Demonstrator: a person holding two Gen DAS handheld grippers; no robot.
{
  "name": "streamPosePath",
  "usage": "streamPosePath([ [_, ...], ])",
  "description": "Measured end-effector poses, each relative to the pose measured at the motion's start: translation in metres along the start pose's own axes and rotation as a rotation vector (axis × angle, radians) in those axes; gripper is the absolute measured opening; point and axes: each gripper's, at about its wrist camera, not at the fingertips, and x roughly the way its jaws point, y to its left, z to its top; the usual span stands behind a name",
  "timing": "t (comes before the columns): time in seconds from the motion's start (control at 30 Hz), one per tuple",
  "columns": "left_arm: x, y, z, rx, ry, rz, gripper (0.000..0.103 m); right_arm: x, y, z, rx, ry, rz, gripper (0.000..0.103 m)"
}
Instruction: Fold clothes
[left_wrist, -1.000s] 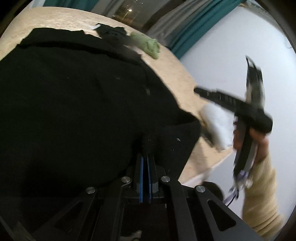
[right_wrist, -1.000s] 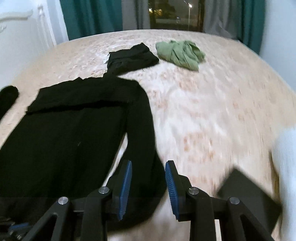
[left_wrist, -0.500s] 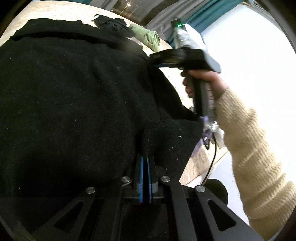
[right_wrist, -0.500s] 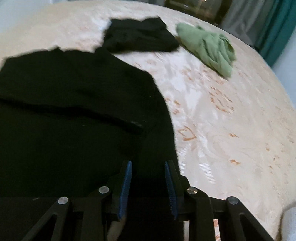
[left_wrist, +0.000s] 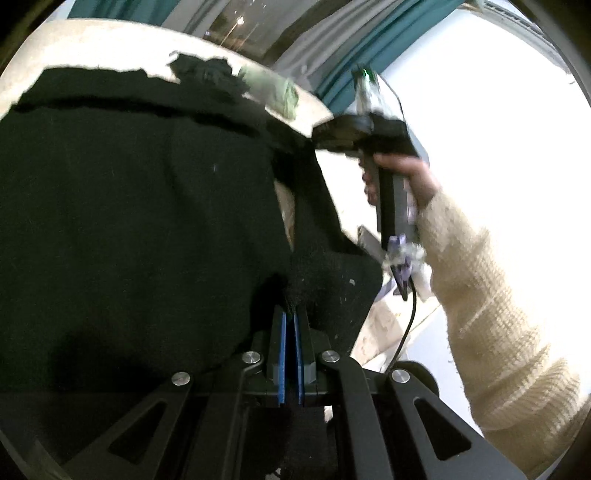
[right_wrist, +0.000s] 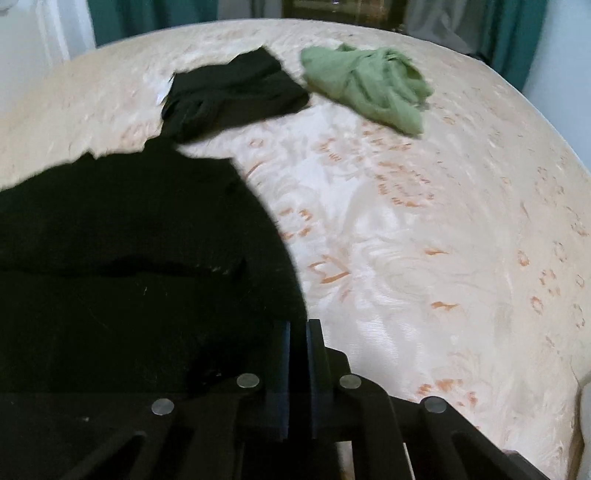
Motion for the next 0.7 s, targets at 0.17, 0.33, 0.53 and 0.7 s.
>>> streamPosePath([
  [0.17,-0.034,0.005,0.041,0.069,-0.109,0.098,0.003,-0.013,-0.026,0.007,0.132,-0.01,0.096,0.003],
  [0.33,-0.086,0.03,0.109,0.128,-0.281,0.305,0.003,-0.021,-0.038,0.025,0.21,-0.036,0.152,0.003],
  [0.53,-0.137,0.07,0.209,0.08,-0.415,0.471,0.003,-0.016,-0.053,0.049,0.326,-0.067,0.224,0.0],
  [0.7,-0.137,0.108,0.273,0.001,-0.423,0.5,0.003,-0.005,-0.052,0.067,0.344,-0.079,0.208,0.0],
])
